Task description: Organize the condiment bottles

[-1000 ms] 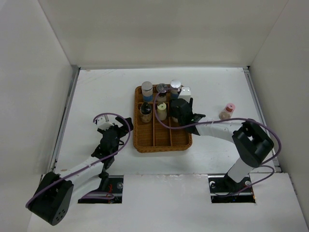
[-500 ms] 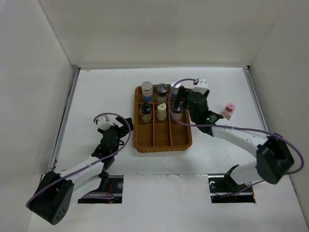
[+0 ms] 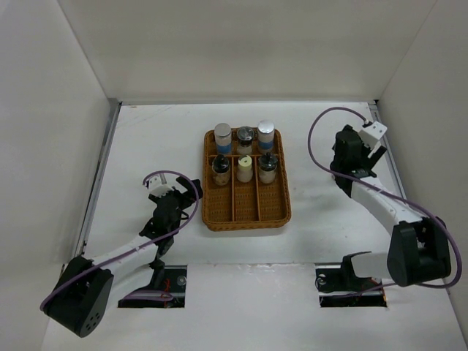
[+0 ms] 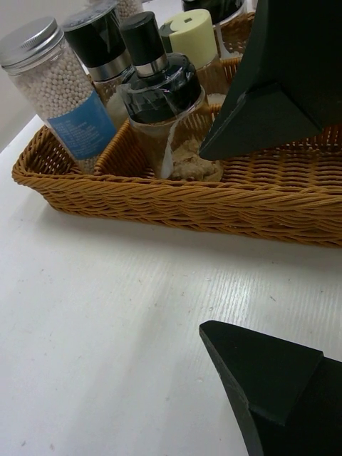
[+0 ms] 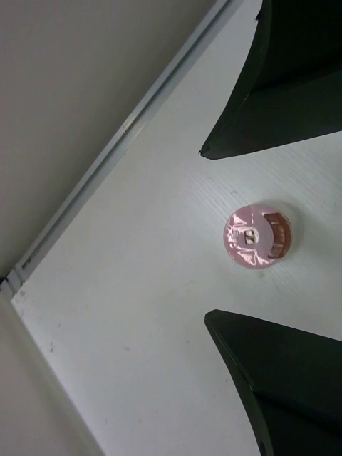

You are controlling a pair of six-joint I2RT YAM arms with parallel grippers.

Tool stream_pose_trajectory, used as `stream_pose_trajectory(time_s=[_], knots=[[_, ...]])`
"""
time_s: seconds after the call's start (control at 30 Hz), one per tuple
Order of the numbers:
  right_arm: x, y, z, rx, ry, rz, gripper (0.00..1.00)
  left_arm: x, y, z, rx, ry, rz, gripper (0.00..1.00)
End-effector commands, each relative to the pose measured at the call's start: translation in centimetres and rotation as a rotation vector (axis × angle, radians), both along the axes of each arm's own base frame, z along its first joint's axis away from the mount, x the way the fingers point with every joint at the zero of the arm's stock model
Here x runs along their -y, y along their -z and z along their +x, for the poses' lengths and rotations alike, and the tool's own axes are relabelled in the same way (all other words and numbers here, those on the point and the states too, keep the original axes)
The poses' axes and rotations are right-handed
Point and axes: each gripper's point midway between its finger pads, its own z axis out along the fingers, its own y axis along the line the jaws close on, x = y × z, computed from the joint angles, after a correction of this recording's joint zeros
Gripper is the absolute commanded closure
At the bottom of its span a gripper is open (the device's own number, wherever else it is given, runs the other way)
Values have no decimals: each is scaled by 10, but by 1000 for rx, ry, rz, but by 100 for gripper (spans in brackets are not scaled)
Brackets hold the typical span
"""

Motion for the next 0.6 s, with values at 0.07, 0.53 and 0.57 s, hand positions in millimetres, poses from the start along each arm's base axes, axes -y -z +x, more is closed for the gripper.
stream_pose_trajectory(time_s=[0.07, 0.53, 0.57], knots=[[12, 38, 1, -98, 15, 32, 9, 6, -20, 6, 65, 6, -45, 0], [-5, 84, 16, -167, -72, 162, 31, 4, -22, 7, 72, 1, -42, 0], [-6, 86, 17, -169, -71, 165, 34, 6, -21, 7, 65, 10, -40, 0]])
